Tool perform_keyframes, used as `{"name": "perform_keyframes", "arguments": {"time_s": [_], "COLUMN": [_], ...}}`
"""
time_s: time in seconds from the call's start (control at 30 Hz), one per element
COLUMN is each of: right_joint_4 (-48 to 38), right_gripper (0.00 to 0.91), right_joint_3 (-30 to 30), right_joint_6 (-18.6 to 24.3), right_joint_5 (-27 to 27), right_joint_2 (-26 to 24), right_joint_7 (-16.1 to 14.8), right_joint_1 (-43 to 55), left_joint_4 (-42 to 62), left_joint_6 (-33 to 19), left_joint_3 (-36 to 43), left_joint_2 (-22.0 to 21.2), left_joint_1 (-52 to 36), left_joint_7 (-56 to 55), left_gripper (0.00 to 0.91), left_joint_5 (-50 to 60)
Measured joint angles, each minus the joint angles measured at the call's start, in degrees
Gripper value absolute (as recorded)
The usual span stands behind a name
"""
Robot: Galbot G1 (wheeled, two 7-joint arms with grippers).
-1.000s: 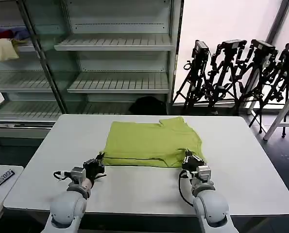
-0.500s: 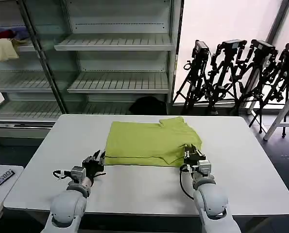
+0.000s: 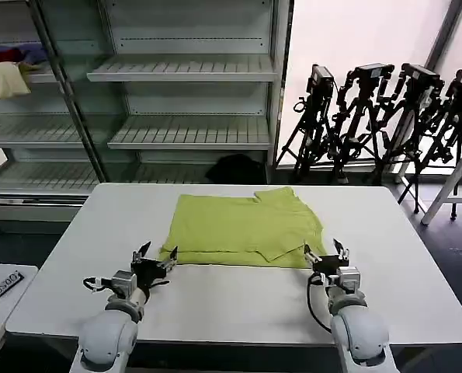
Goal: Fold and organize the clothes.
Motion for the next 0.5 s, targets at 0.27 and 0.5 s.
{"name": "perform_keyframes", "arguments": {"time_s": [0.27,0.5], "right_joint_4": [-0.25,-0.75], "right_gripper": [0.725,0.0], "right_joint_3": [1.6,1.93], "right_joint_6": [0.43,0.54], "right_joint_5": [0.66,0.69], "right_joint_2": [-0.03,-0.16], "right_joint_7": [-0.98,-1.82], "right_joint_1": [-2.0,-3.04], "left_joint_4": [0.47,0.75], "left_joint_6": [0.24,0.47], "left_joint_3": [-0.24,-0.56], "left_joint_2": [0.22,0.77], "left_joint_1": [0.94,1.56], "left_joint_7": [0.06,0.29], "left_gripper": [0.907,0.635], "left_joint_5": [0.01,-0.81]}}
